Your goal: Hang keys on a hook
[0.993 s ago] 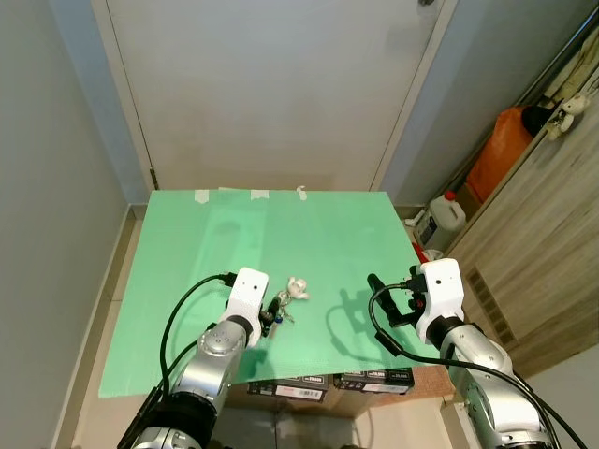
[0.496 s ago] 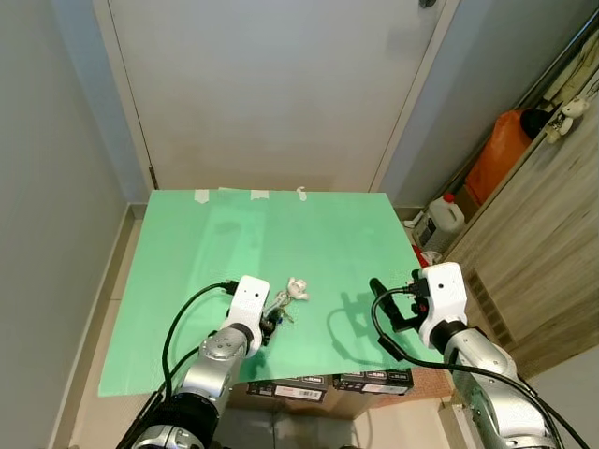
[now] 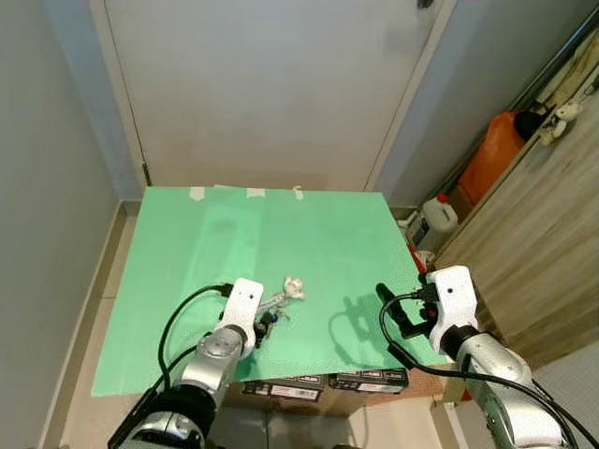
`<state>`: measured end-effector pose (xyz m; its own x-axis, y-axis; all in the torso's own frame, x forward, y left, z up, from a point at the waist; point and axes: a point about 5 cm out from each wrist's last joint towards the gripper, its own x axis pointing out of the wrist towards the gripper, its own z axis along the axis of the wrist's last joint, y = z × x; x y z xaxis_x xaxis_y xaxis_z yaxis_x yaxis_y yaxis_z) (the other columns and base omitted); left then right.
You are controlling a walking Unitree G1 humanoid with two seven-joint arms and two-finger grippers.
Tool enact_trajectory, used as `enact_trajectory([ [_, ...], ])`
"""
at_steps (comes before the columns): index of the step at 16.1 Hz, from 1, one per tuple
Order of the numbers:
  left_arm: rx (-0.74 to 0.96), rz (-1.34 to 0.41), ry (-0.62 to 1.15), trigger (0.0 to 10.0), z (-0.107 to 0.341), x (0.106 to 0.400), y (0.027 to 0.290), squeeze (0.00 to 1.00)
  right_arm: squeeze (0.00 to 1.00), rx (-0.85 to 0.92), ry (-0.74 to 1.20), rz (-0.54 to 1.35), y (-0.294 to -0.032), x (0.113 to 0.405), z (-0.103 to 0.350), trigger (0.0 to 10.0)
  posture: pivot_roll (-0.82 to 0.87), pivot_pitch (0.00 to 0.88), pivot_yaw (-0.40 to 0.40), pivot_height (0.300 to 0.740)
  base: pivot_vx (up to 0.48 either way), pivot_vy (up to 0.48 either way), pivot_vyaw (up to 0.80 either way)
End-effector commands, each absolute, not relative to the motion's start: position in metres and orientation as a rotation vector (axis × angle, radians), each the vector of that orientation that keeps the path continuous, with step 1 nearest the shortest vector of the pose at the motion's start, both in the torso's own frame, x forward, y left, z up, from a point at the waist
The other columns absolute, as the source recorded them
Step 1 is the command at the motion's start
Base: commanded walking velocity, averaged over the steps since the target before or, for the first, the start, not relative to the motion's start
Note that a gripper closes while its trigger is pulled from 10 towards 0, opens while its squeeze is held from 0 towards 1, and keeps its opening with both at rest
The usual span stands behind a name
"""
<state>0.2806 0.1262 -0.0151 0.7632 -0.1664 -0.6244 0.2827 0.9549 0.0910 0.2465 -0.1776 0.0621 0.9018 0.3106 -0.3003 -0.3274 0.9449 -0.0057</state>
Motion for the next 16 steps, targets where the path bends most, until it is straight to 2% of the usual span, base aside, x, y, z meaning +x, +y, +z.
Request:
enact_trajectory([
  [1, 0.194, -0.251, 0.669, 10.0, -0.016, 0.281, 0.123, 0.0, 0.0, -0.067, 0.304, 0.313, -0.186, 0.245, 0.066, 10.0, -0.1, 0.051, -0.15, 0.736, 0.0, 0.0, 0.0],
  [3, 0.243, -0.273, 0.715, 10.0, -0.022, 0.278, 0.127, 0.0, 0.0, -0.068, 0.305, 0.314, -0.185, 0.244, 0.067, 10.0, -0.1, 0.051, -0.149, 0.736, 0.0, 0.0, 0.0],
  [4, 0.263, -0.283, 0.719, 0.6, -0.022, 0.278, 0.129, 0.0, 0.0, -0.067, 0.306, 0.315, -0.184, 0.244, 0.067, 10.0, -0.1, 0.051, -0.149, 0.736, 0.0, 0.0, 0.0],
  [5, 0.27, -0.292, 0.718, 0.0, -0.022, 0.278, 0.13, 0.0, 0.0, -0.066, 0.307, 0.312, -0.185, 0.243, 0.067, 10.0, -0.1, 0.051, -0.142, 0.736, 0.0, 0.0, 0.0],
  [13, 0.293, -0.394, 0.649, 0.0, -0.019, 0.28, 0.122, 0.0, 0.0, -0.063, 0.311, 0.309, -0.184, 0.244, 0.067, 10.0, -0.09, 0.045, -0.137, 0.736, 0.0, 0.0, 0.0],
  [16, 0.3, -0.45, 0.568, 0.0, -0.014, 0.28, 0.115, 0.0, 0.0, -0.062, 0.311, 0.31, -0.183, 0.245, 0.066, 10.0, -0.08, 0.033, -0.131, 0.736, 0.0, 0.0, 0.0],
])
